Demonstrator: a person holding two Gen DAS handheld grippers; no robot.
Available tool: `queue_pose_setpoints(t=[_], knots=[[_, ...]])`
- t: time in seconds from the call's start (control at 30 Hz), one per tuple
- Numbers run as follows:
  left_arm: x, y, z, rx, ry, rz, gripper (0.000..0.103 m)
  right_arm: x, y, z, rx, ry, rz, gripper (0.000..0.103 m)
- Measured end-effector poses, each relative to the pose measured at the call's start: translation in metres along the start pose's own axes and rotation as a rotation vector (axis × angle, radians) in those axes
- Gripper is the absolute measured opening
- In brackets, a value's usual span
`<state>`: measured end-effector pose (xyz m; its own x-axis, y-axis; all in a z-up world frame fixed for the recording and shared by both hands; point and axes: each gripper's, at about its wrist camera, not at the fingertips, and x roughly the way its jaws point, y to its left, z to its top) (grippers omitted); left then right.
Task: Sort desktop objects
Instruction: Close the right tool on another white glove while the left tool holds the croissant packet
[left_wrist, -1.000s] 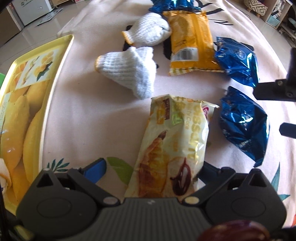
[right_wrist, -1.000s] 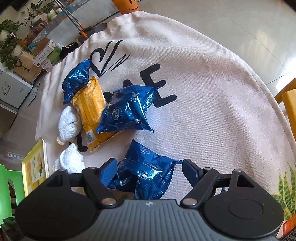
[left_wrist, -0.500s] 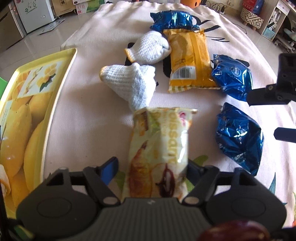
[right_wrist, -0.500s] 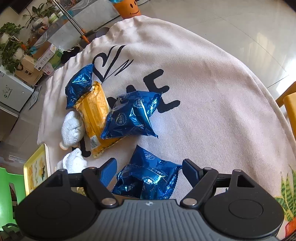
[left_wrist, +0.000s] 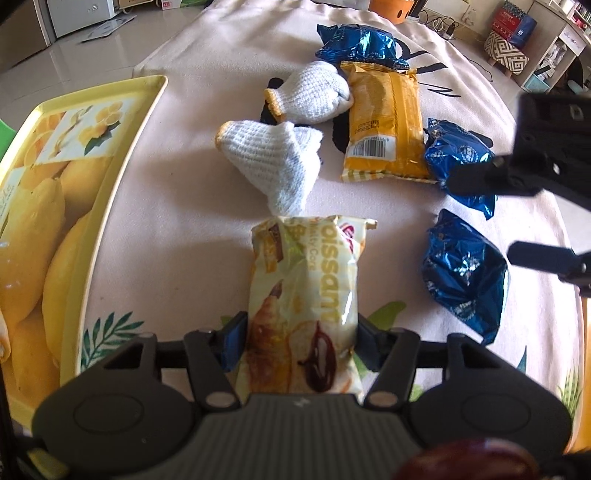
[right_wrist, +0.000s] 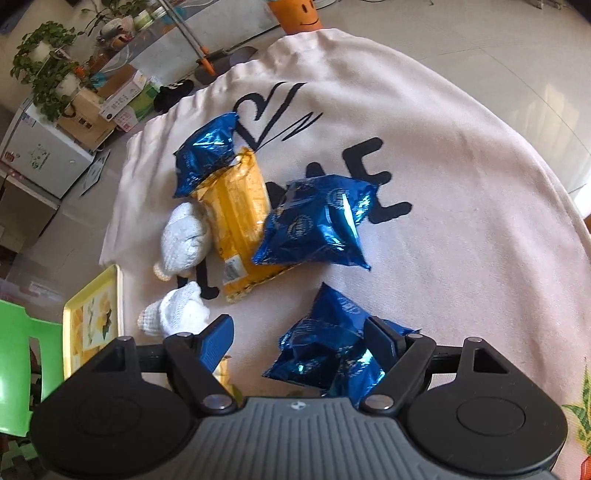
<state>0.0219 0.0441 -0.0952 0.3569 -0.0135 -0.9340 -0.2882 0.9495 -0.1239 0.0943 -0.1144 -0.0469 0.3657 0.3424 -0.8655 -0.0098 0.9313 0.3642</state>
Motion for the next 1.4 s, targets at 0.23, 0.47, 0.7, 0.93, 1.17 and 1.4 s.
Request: queue_pose_setpoints(t=[0.23,0.47,0.7,0.93,1.17,1.4], knots=[[-0.011,0.031,0.001,-0.101,0.017,-0.020,0.058,0.016,0.038,-0.004,-0.096,0.037,0.099,0.078],[-0.023,0.055,0.002,-0.157,-0.004,-0.010,0.058,0.036,0.074,-0.003,-0.163,0.065,0.164,0.078],[-0.017,0.067,0.005,-0.185,-0.001,0.016,0.058,0.070,0.094,0.001,-0.218,0.105,0.171,0.068],[-0.011,0.072,0.007,-0.202,0.009,0.022,0.058,0.096,0.103,-0.002,-0.246,0.130,0.171,0.057],[-0.013,0.070,0.009,-0.218,0.003,0.009,0.058,0.092,0.100,-0.002,-0.239,0.094,0.186,0.049],[-0.024,0.060,0.011,-0.195,-0.022,-0.008,0.058,0.055,0.088,-0.003,-0.198,0.042,0.196,0.049]])
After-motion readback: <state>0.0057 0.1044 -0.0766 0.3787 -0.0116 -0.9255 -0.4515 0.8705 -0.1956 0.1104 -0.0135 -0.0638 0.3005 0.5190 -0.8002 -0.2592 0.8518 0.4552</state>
